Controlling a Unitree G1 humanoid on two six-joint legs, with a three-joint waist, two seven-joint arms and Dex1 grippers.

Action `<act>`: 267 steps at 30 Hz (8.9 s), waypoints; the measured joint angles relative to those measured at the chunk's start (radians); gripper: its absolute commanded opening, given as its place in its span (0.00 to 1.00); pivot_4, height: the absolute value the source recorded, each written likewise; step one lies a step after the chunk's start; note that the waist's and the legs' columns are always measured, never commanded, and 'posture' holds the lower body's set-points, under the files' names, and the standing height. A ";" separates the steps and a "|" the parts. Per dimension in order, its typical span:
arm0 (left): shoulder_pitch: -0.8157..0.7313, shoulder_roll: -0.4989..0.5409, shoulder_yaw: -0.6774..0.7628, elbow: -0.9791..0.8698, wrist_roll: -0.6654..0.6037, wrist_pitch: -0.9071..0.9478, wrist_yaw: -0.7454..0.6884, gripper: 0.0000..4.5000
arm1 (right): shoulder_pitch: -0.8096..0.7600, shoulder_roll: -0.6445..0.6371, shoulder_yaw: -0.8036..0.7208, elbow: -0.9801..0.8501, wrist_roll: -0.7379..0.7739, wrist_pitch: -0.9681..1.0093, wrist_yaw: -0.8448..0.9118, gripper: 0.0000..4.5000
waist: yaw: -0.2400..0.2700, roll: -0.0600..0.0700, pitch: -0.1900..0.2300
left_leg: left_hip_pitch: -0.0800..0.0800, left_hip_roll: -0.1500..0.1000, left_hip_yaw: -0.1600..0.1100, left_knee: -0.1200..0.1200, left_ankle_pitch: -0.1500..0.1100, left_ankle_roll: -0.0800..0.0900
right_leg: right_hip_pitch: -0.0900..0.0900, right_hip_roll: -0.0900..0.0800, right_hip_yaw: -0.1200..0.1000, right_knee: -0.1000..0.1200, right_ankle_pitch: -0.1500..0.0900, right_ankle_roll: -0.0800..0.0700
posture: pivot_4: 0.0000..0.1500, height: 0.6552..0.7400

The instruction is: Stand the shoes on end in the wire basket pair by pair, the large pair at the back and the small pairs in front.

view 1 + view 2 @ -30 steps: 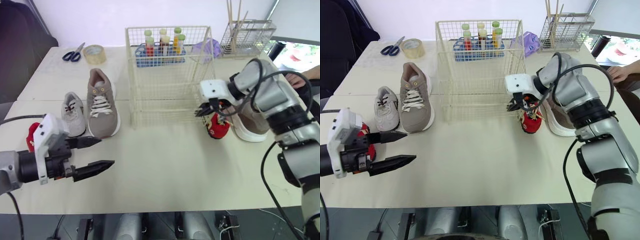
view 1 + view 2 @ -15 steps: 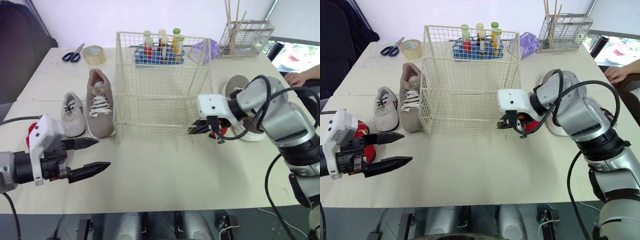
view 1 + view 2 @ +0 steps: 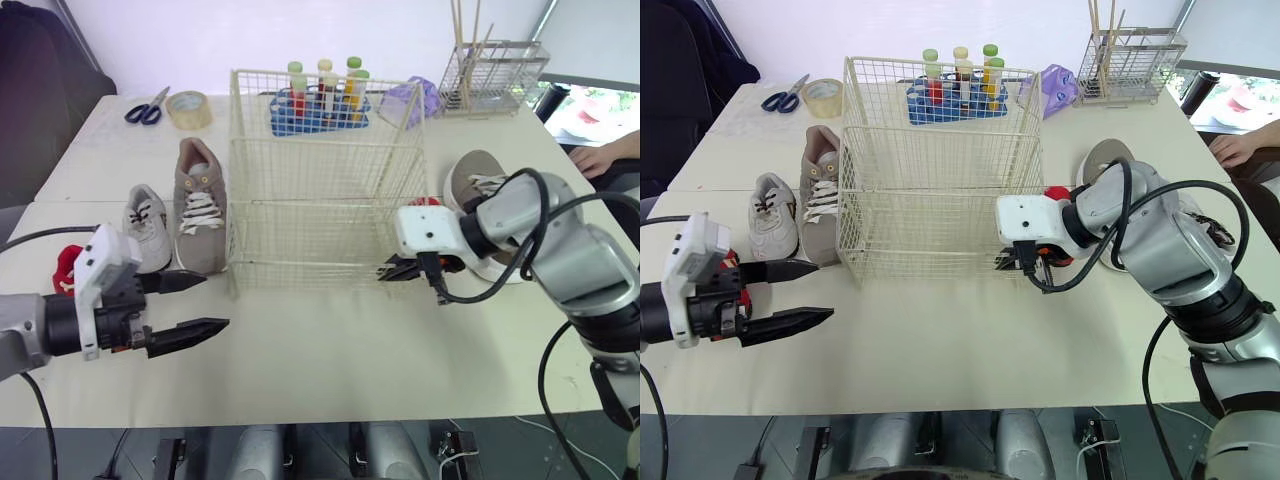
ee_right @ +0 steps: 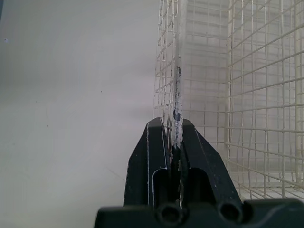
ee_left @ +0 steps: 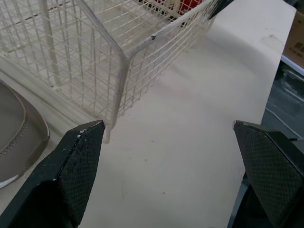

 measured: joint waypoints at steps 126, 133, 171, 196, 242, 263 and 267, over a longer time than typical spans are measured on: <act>-0.344 -0.108 -0.359 -0.025 -0.360 -0.082 0.295 1.00 | -0.343 0.087 -0.730 0.839 0.392 -0.418 -0.793 0.07 | 0.020 0.020 0.000 | 0.000 0.002 0.004 0.001 0.001 0.001 | -0.001 0.005 0.006 0.000 0.002 0.003 | 1.00 1.00; -0.246 0.000 -0.153 0.008 -0.563 -0.040 0.351 1.00 | -0.784 0.049 -0.568 0.888 0.636 -0.133 -0.103 0.07 | 0.023 0.017 0.001 | -0.001 0.003 0.001 -0.004 -0.002 0.005 | -0.003 0.004 0.005 -0.003 0.002 0.002 | 1.00 1.00; -0.615 0.122 -0.398 0.327 -0.478 0.202 -0.217 1.00 | -0.785 -0.257 0.416 0.447 1.020 -0.848 0.164 0.07 | 0.020 0.009 0.004 | -0.017 -0.002 0.007 0.005 -0.001 0.004 | -0.020 -0.001 0.002 0.006 0.002 0.003 | 1.00 1.00; -0.662 -0.145 -0.513 0.233 -0.370 0.214 -0.127 0.29 | -0.783 -0.249 0.423 0.460 0.970 -0.849 0.164 0.29 | 0.026 0.005 0.006 | -0.017 -0.001 0.005 0.018 -0.002 0.006 | -0.018 -0.001 0.002 0.015 0.002 0.003 | 1.00 1.00; -0.654 -0.326 -0.364 0.271 -0.219 -0.081 0.087 0.29 | 0.045 0.207 -0.582 0.255 1.622 0.307 -0.915 0.83 | 0.049 0.004 0.004 | -0.011 0.000 0.000 0.020 -0.002 0.007 | -0.005 0.003 0.001 0.011 0.003 0.003 | 1.00 1.00; -0.739 -0.337 -0.387 0.275 -0.173 -0.059 0.100 0.29 | 0.037 0.218 -0.519 0.223 1.424 0.330 -0.811 0.83 | 0.048 0.004 0.005 | -0.011 0.000 0.000 0.020 -0.002 0.007 | -0.006 0.003 0.001 0.011 0.003 0.003 | 1.00 1.00; -0.739 -0.337 -0.387 0.275 -0.175 -0.059 0.099 0.29 | 0.037 0.235 -0.523 0.223 1.438 0.330 -0.818 0.83 | 0.048 0.004 0.005 | -0.011 0.000 0.000 0.020 -0.002 0.007 | -0.006 0.003 0.001 0.011 0.003 0.003 | 1.00 1.00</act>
